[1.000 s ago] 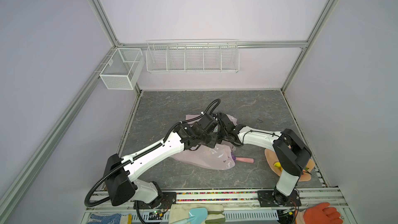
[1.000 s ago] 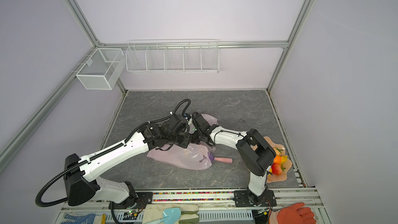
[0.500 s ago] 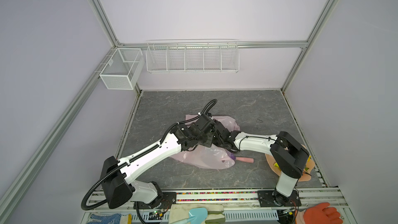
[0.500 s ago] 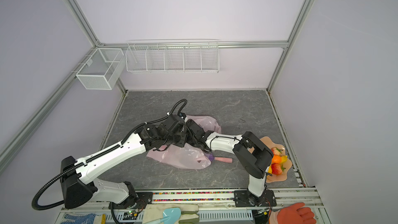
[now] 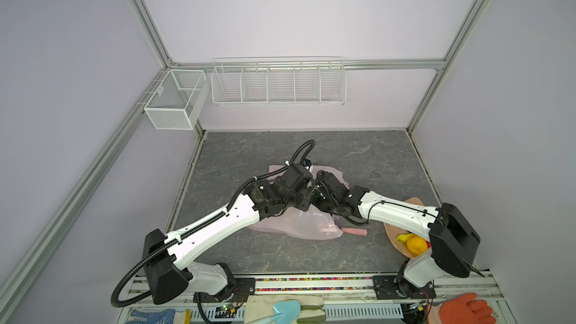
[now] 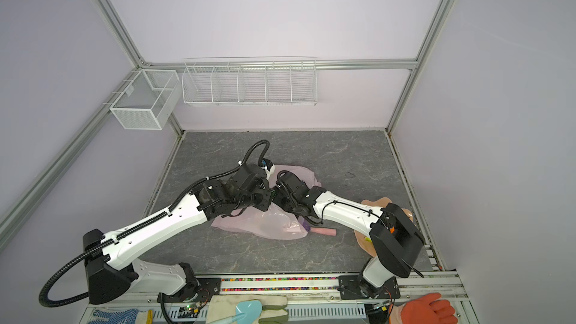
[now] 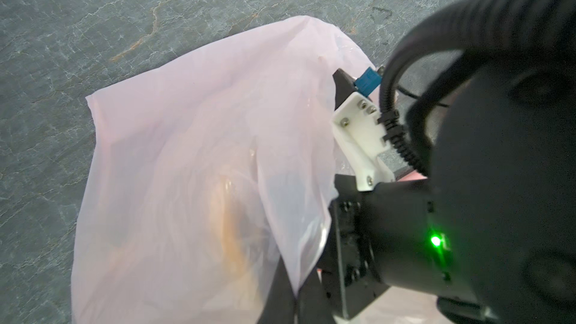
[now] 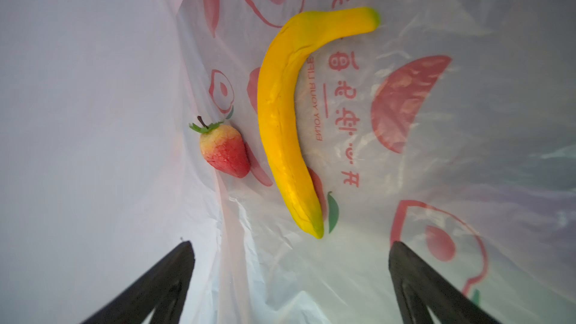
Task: Place the fruits into the plastic bag
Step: Place the fruit in the plastic bag, then pick up the fruit from the plate.
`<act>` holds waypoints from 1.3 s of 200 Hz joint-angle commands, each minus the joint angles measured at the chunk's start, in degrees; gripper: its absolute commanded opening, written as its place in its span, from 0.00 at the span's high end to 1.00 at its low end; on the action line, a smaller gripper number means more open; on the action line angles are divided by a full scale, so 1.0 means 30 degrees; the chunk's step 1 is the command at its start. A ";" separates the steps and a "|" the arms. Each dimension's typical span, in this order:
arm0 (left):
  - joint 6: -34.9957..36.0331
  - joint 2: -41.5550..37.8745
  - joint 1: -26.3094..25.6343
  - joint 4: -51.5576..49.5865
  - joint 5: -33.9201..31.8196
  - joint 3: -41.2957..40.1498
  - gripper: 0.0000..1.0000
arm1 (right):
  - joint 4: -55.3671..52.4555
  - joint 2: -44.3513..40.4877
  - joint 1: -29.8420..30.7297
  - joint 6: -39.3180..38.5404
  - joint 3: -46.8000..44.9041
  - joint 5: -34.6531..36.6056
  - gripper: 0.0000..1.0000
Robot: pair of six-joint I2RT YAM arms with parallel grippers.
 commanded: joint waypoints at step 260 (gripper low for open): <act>0.0582 -0.0702 -0.0030 0.0674 -0.0096 0.0132 1.00 | -1.8185 -0.9021 -0.6030 -1.1938 0.0902 0.9714 0.11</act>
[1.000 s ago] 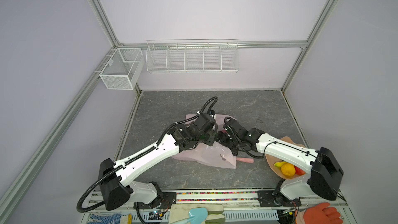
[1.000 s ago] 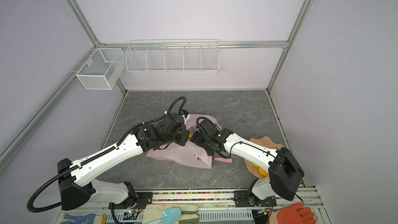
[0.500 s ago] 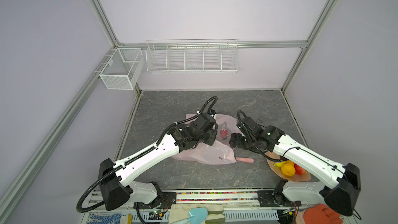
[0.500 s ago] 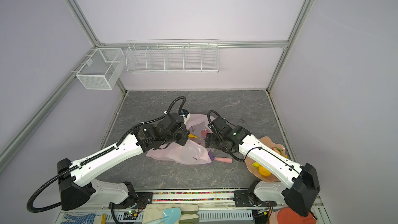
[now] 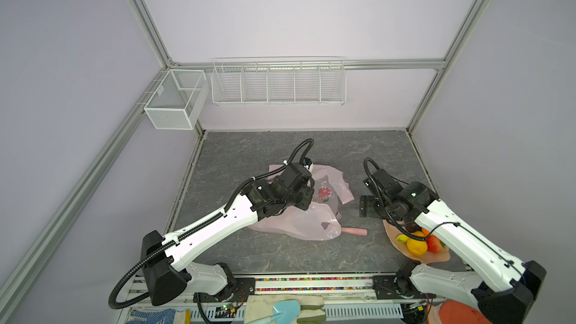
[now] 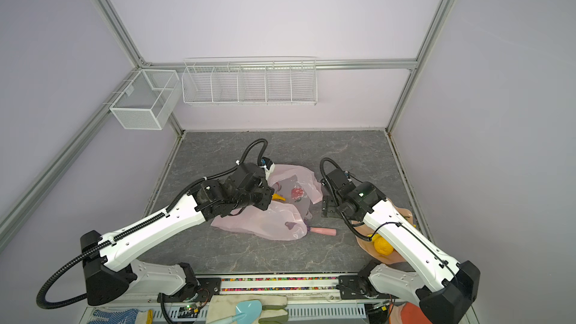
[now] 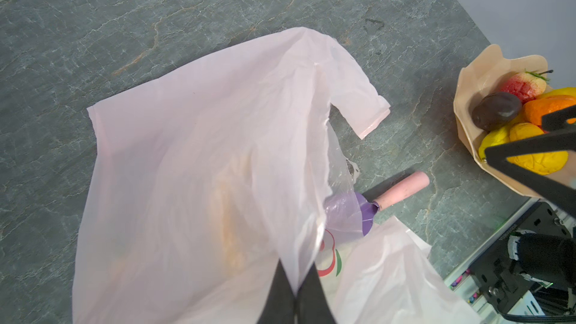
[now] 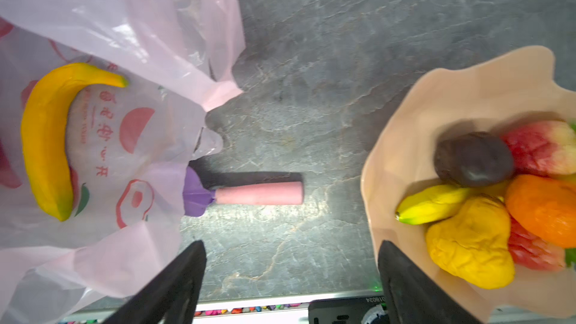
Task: Place the fruits into the plastic bag
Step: Pick up the fruit from the plate.
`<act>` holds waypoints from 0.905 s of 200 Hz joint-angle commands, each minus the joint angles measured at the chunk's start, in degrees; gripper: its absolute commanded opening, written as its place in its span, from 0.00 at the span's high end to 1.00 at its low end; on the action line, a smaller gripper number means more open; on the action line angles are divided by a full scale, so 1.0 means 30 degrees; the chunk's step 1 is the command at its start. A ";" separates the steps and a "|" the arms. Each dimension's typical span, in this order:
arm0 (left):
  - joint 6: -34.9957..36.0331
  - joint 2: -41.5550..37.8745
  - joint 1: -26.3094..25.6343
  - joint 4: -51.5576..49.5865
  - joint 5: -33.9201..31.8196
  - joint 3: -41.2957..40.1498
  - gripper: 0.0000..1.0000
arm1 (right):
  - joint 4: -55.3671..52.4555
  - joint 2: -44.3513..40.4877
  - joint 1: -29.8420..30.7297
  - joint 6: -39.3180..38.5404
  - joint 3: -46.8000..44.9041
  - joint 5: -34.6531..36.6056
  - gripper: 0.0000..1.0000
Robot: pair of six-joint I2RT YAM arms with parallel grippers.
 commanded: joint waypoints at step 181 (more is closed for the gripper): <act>0.0123 -0.0516 -0.0030 0.0720 0.0215 -0.0122 1.00 | -0.0756 -0.2594 -1.3085 0.2764 -0.7171 0.0190 0.10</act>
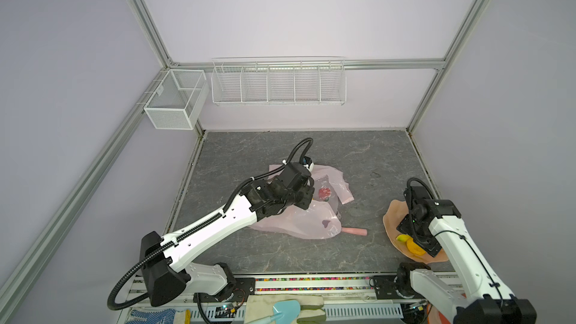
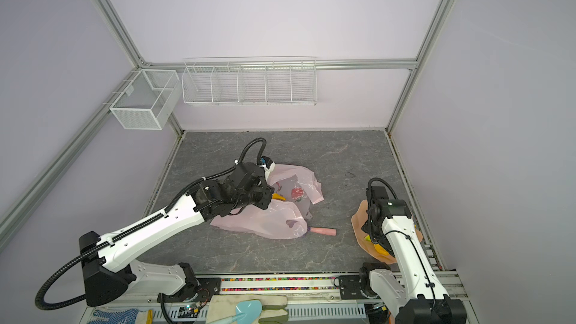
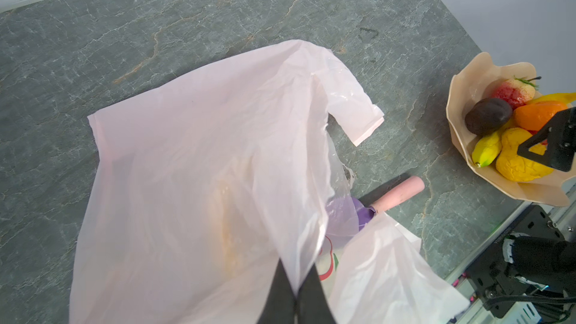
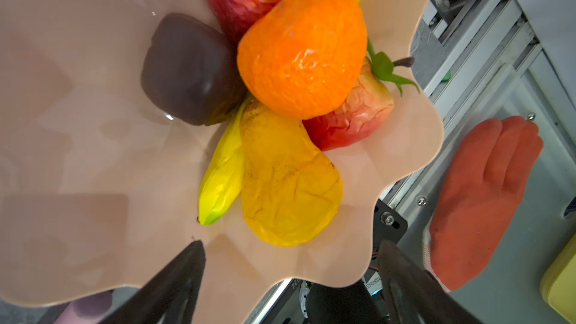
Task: Place the fruits into the plastic bag
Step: Pick up the fruit from the plate.
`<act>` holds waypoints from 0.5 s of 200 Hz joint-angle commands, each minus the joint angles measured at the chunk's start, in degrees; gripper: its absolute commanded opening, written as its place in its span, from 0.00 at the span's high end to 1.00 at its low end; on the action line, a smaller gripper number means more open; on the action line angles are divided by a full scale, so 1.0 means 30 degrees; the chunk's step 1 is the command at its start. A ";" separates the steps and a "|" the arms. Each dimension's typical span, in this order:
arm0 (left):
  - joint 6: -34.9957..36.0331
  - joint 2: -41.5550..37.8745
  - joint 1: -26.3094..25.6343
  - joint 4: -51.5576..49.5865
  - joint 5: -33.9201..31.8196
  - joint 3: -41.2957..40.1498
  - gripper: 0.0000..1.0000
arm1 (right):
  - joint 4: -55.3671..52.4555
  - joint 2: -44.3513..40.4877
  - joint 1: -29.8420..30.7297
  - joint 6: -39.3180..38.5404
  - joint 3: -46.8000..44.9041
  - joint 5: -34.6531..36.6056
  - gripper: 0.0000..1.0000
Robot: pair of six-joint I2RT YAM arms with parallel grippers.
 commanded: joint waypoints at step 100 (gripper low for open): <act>0.0043 -0.0242 -0.0030 0.0198 0.0215 0.0106 1.00 | 0.3056 0.1669 -0.3526 -0.1131 -0.1319 -0.1851 0.10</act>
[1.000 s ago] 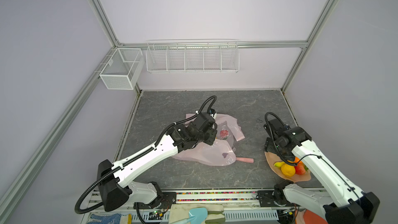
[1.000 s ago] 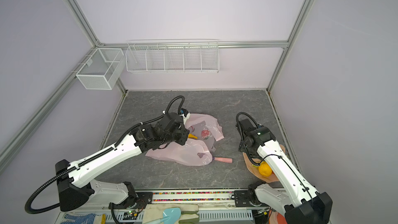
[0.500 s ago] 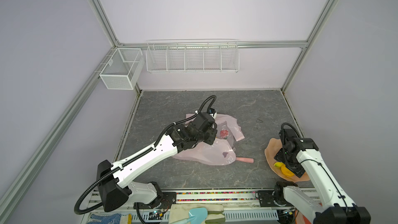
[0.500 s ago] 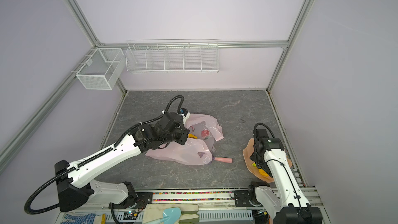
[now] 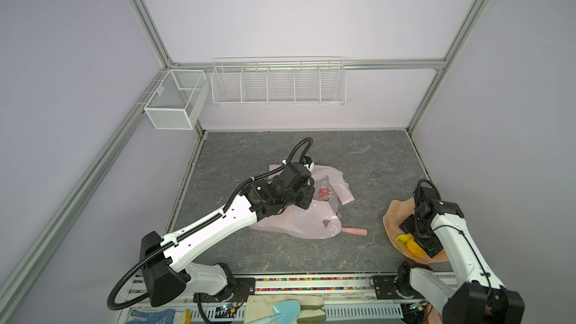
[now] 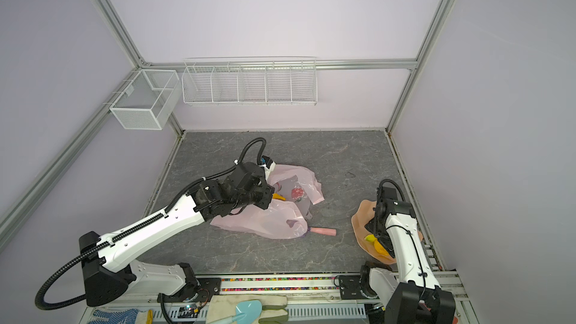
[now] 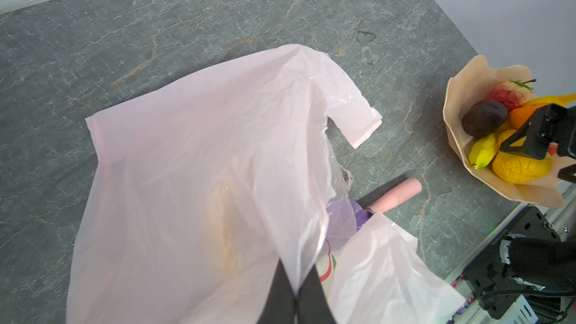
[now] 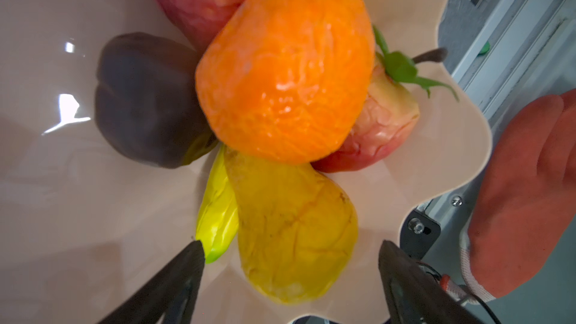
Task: Place the fruits into the plastic bag
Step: Pick up the fruit from the plate.
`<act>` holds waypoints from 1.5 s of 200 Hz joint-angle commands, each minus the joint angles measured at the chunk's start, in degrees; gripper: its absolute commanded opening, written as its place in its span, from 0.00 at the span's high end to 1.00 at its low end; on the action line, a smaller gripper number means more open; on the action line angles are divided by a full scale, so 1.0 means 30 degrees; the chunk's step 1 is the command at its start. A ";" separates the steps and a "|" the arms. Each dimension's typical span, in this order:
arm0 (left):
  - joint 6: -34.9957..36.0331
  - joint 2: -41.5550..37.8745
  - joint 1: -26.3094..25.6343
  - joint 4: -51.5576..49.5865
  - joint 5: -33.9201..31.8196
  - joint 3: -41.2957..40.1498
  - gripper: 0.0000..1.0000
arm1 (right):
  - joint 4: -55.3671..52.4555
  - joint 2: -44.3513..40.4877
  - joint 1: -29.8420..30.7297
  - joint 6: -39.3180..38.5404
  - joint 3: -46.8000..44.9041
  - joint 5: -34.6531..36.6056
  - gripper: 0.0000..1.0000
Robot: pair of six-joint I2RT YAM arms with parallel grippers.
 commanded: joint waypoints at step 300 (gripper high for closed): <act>0.0021 0.0092 -0.0030 -0.0063 0.0353 0.0510 1.00 | 0.0432 -0.1454 -0.0904 -0.0917 0.0655 -0.2022 0.57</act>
